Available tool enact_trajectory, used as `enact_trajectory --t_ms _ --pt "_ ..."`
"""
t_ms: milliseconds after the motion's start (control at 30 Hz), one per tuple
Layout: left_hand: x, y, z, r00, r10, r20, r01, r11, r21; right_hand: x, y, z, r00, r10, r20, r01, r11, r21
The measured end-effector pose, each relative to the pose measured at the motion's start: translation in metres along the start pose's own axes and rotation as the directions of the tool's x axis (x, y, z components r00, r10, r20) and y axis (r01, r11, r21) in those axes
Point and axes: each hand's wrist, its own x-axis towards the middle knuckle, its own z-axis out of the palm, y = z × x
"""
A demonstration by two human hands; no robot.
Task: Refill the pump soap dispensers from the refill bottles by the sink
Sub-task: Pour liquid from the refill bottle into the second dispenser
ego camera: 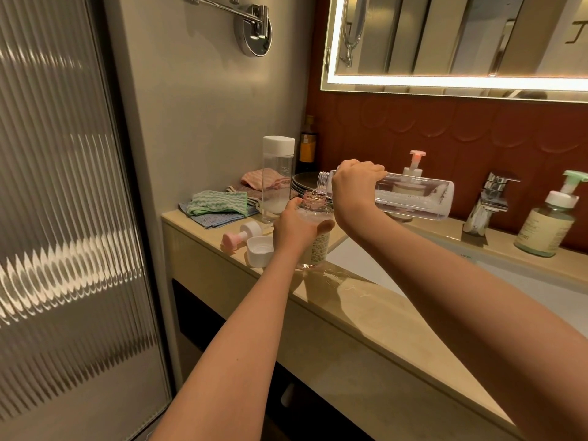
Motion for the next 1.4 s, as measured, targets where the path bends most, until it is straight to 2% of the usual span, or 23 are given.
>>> enact_trajectory --t_ms 700,1400 --pt "-0.0004 0.0002 -0.0011 1.0 0.009 0.004 -0.009 1.0 0.015 -0.0025 0.0004 -0.0015 1.0 -0.003 -0.009 0.004 1.0 0.026" --pt "0.0013 -0.0003 -0.0009 1.0 0.006 0.016 -0.007 0.999 0.043 0.0001 -0.002 0.0024 0.999 -0.013 -0.039 0.011 0.999 -0.048"
